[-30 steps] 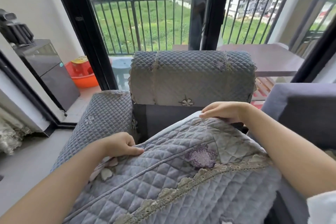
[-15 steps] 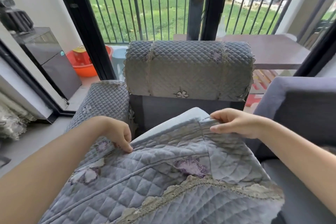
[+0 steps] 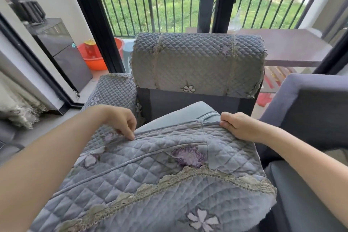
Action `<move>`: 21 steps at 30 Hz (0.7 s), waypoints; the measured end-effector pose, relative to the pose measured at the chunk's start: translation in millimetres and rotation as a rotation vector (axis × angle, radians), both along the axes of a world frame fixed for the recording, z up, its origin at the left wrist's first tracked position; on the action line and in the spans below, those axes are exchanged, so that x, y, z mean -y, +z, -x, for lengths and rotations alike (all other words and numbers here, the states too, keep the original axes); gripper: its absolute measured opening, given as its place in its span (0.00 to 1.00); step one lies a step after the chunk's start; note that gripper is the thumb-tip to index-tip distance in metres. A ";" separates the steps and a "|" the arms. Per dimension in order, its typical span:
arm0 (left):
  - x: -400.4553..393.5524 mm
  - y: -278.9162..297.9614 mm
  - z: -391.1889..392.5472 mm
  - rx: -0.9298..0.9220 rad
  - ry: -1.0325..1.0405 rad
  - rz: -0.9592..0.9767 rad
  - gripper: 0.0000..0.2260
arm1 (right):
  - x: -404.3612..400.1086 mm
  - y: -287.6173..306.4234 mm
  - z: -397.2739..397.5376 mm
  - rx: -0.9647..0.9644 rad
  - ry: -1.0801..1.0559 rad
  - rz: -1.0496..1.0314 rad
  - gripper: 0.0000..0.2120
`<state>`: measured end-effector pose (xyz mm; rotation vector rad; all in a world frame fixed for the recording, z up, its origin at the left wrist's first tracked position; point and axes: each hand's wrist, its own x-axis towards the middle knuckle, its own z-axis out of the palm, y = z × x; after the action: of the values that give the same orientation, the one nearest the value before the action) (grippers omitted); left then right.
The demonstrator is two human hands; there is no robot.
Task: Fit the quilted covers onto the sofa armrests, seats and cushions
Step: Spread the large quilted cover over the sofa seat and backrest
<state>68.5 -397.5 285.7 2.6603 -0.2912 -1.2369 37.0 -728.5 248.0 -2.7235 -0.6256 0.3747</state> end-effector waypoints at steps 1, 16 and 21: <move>7.8 2.6 4.0 0.058 0.033 0.096 0.07 | 0.4 -1.3 -0.6 0.008 -0.012 -0.013 0.16; 126.5 -50.5 -12.3 0.421 0.120 0.170 0.23 | 9.3 -4.3 -19.7 0.184 -0.179 -0.374 0.21; 132.6 -63.6 -3.2 0.328 0.228 0.360 0.21 | -5.0 -6.8 -44.8 0.129 -0.147 -0.328 0.21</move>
<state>71.7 -530.1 222.1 2.4818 -0.2239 -0.6121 81.7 -723.5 241.3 -2.4698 -0.4676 0.0534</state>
